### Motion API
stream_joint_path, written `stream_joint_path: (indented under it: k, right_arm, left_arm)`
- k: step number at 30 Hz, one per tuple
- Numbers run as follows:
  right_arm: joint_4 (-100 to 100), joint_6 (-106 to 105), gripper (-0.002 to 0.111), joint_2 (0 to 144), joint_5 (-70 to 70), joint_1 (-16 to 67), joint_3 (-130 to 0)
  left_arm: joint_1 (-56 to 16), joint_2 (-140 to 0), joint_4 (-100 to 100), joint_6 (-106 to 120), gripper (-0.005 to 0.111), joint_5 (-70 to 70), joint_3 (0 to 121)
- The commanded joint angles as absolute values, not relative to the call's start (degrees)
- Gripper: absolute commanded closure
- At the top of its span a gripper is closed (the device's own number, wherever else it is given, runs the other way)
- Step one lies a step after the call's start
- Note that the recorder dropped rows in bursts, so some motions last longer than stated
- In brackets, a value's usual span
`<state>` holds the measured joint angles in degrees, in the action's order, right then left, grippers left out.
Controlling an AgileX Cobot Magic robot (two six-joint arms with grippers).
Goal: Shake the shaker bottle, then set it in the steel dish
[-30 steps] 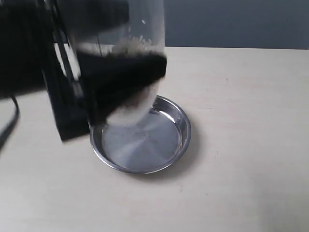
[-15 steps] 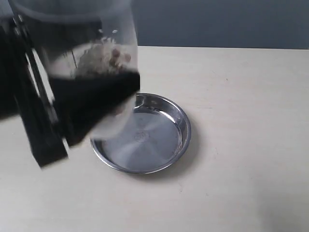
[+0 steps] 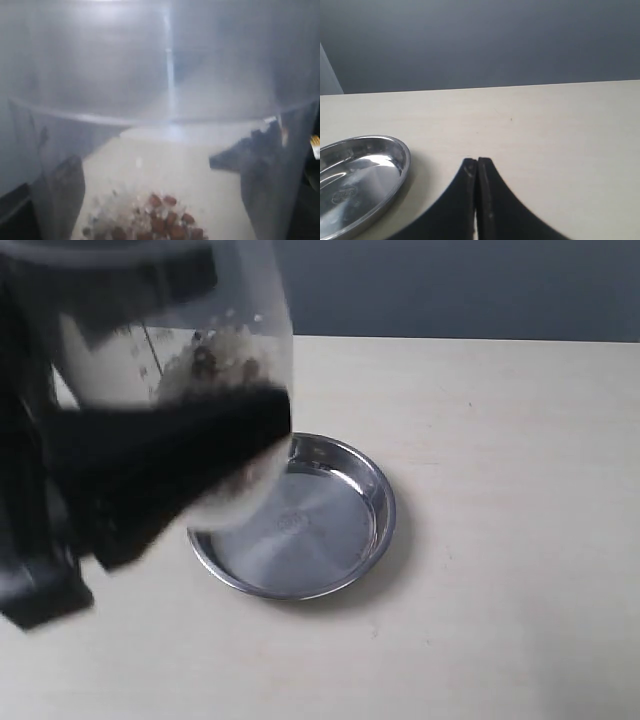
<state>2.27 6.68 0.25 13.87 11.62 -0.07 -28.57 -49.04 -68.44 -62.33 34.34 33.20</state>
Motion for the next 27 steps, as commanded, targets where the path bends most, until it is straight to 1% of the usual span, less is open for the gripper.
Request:
stream_joint_path:
  k: [1,2,4,6,9,10,12,13,14,16,17,18,19,21,24,25,27]
  right_arm:
    - [2.49,6.68,0.109,0.00,13.21,11.38,0.00]
    - [2.49,6.68,0.109,0.00,13.21,11.38,0.00]
    - [2.49,6.68,0.109,0.00,13.21,11.38,0.00]
    - [2.49,6.68,0.109,0.00,13.21,11.38,0.00]
    - [2.49,6.68,0.109,0.00,13.10,11.38,0.00]
    - [2.49,6.68,0.109,0.00,12.98,11.38,0.00]
    - [2.49,6.68,0.109,0.00,13.09,11.38,0.00]
    - [2.49,6.68,0.109,0.00,13.09,11.38,0.00]
    - [2.49,6.68,0.109,0.00,13.09,11.38,0.00]
    - [2.49,6.68,0.109,0.00,13.09,11.38,0.00]
    - [2.49,6.68,0.109,0.00,13.09,11.38,0.00]
    - [2.49,6.68,0.109,0.00,13.09,11.38,0.00]
    - [2.49,6.68,0.109,0.00,13.09,11.38,0.00]
    - [2.49,6.68,0.109,0.00,13.09,11.38,0.00]
    - [2.49,6.68,0.109,0.00,13.09,11.38,0.00]
    - [2.49,6.68,0.109,0.00,13.23,11.38,0.00]
    - [2.49,6.68,0.109,0.00,13.23,11.38,0.00]
  left_arm:
    - [-28.57,-56.76,-62.31,-64.37,0.106,26.54,17.79]
    - [-28.57,-58.12,-62.46,-65.03,0.106,25.27,17.20]
    - [-28.57,-57.90,-65.58,-67.55,0.106,28.59,20.76]
    - [-28.57,-56.22,-67.54,-67.13,0.106,33.49,28.95]
    - [-28.57,-53.93,-74.37,-68.00,0.106,32.70,40.39]
    - [-28.57,-54.26,-76.23,-69.83,0.106,32.70,39.40]
    - [-28.68,-59.23,-79.35,-74.99,0.106,31.05,29.53]
    - [-28.68,-62.90,-77.30,-74.99,0.106,29.16,24.58]
    - [-28.57,-65.10,-75.46,-74.88,0.106,29.45,23.06]
    - [-28.57,-63.65,-77.68,-73.36,0.106,33.49,29.85]
    - [-28.57,-60.66,-79.06,-73.22,0.106,33.61,37.55]
    - [-28.57,-58.62,-80.64,-72.93,0.106,32.74,41.35]
    - [-28.57,-57.78,-82.02,-72.93,0.106,31.29,42.25]
    - [-28.57,-58.72,-85.98,-76.37,0.106,29.60,37.17]
    - [-28.57,-63.83,-83.91,-78.82,0.106,29.16,26.87]
    - [-28.57,-64.86,-84.38,-78.82,0.106,29.29,25.74]
    - [-28.57,-61.58,-85.77,-78.22,0.106,33.38,33.25]
